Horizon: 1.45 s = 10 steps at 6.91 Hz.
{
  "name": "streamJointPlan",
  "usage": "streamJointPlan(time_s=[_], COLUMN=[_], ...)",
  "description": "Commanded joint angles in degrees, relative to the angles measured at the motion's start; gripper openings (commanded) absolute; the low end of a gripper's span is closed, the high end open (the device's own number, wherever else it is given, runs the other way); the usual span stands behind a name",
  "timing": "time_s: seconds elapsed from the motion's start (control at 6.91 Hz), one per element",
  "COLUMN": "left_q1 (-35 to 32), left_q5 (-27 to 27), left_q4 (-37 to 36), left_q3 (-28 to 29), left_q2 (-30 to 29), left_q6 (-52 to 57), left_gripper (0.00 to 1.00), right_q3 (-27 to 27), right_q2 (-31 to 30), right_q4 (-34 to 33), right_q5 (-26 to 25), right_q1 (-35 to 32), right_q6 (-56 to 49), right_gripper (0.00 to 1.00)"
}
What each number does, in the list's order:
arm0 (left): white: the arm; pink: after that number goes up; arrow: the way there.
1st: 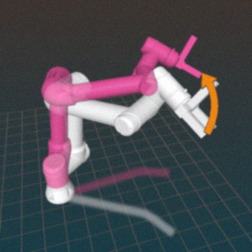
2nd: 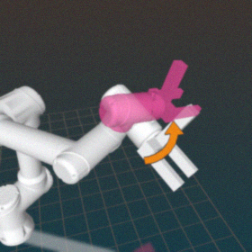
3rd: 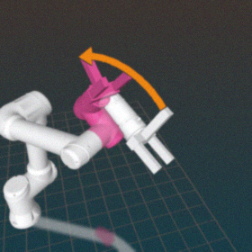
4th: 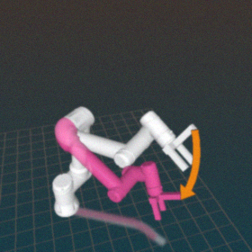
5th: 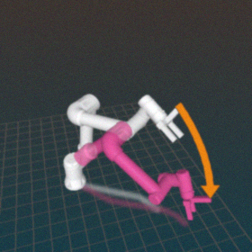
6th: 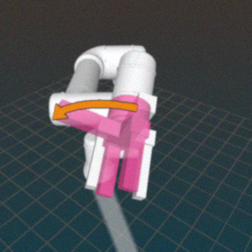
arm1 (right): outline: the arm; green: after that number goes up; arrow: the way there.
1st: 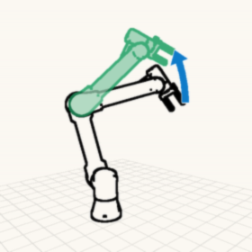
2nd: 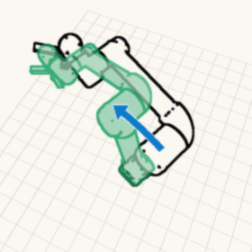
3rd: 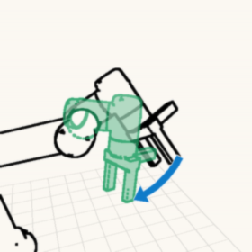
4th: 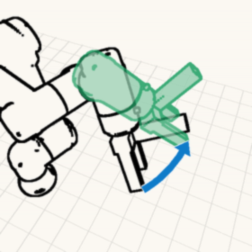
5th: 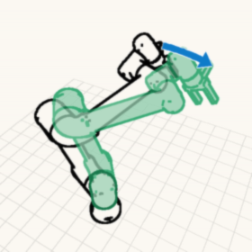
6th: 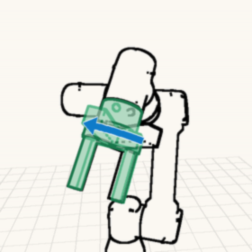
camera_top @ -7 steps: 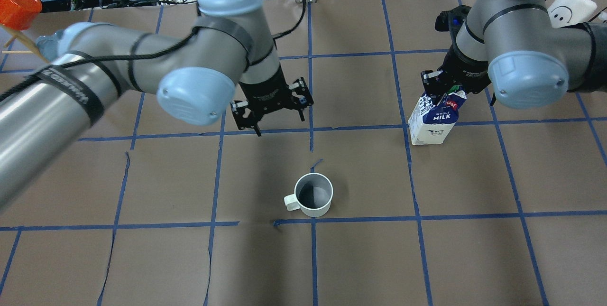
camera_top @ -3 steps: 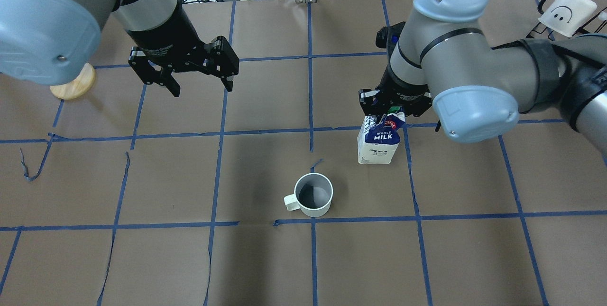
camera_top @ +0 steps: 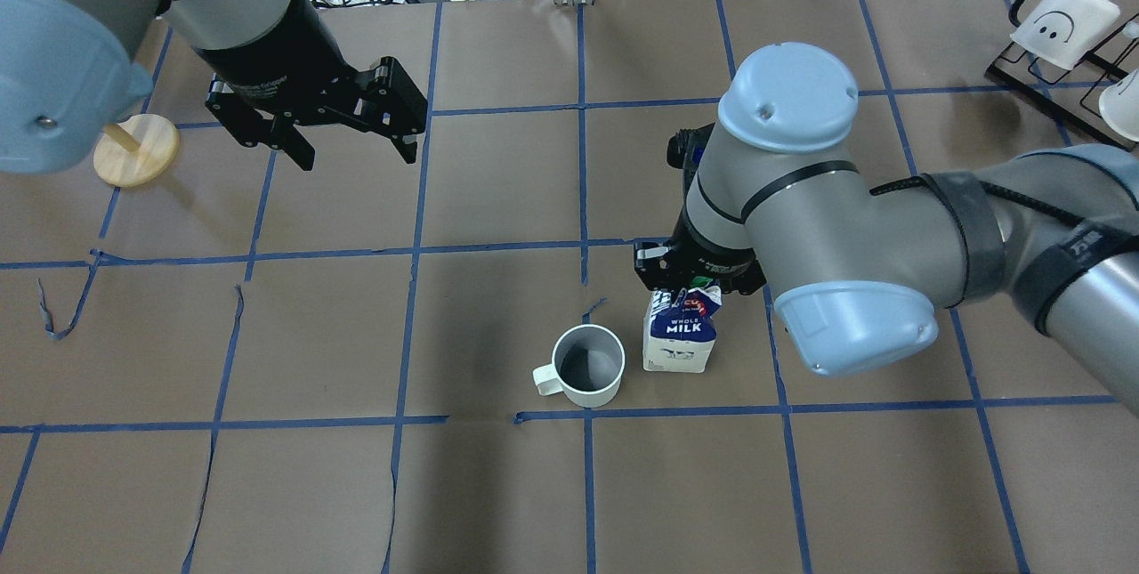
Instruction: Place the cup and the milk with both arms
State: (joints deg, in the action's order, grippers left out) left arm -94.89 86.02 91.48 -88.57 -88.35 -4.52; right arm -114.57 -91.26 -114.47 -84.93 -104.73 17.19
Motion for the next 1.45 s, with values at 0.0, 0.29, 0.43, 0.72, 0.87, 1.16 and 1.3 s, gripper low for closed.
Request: streamJointPlan(time_s=[0.0, 0.29, 0.43, 0.72, 0.87, 1.16, 1.3], left_q1=[0.58, 0.58, 0.93, 1.81, 1.81, 1.81, 1.81], left_q5=[0.20, -0.06, 0.20, 0.28, 1.16, 2.04, 2.04], left_q4=[0.02, -0.24, -0.07, -2.43, -1.83, -1.91, -1.83], left_q3=[0.41, -0.46, -0.46, -0.37, -0.37, -0.37, -0.37], left_q2=[0.54, 0.46, 0.81, 0.99, 1.34, 1.51, 1.51], left_q6=[0.04, -0.05, 0.04, 0.04, 0.04, 0.04, 0.04], left_gripper=[1.00, 1.00, 1.00, 1.00, 1.00, 1.00, 1.00], right_q3=[-1.01, -1.44, -1.62, -1.71, -1.88, -1.98, -0.93], right_q2=[-0.15, -0.06, -0.06, -0.15, -0.06, -0.06, 0.11], right_q4=[-2.69, -2.69, -2.69, -2.60, -2.52, -2.60, -2.86], right_q5=[0.11, 0.20, 0.03, -0.59, -0.50, -0.33, -0.59], right_q1=[-3.63, -3.73, -3.73, -3.73, -3.82, -3.82, -3.12], right_q6=[1.35, 1.53, 1.27, 1.35, 1.27, 0.83, 0.39], right_gripper=[0.24, 0.25, 0.26, 0.30, 0.51, 0.67, 0.77])
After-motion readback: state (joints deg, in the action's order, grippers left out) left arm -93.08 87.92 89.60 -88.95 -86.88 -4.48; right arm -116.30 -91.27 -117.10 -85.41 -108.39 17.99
